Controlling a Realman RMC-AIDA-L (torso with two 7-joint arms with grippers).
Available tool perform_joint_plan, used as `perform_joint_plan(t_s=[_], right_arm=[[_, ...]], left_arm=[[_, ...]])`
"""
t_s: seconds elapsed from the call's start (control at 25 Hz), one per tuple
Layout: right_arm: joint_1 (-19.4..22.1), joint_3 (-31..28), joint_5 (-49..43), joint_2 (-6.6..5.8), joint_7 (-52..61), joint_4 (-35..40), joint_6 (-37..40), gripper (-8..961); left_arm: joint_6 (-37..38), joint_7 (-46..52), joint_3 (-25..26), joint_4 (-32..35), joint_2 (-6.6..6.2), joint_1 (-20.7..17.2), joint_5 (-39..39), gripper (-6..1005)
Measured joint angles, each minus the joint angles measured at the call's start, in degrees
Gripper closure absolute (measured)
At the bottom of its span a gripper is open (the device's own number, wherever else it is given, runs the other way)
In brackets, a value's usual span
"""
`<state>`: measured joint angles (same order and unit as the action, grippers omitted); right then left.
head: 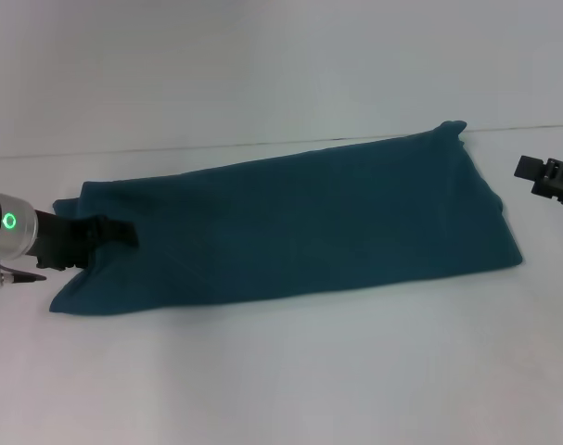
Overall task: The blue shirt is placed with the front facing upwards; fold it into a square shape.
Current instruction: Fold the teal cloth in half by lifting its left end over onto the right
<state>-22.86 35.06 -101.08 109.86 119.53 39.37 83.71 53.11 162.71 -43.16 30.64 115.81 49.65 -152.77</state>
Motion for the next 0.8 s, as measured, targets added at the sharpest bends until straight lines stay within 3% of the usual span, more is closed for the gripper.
perform_joint_plan(t_s=[0.8], right_arm=[[-0.57,-0.08,0.00,0.00,0.00,0.00,-0.29,38]], left_arm=[[-0.98,0.44,-0.43,2.25,0.40,-0.97,-3.20,139]])
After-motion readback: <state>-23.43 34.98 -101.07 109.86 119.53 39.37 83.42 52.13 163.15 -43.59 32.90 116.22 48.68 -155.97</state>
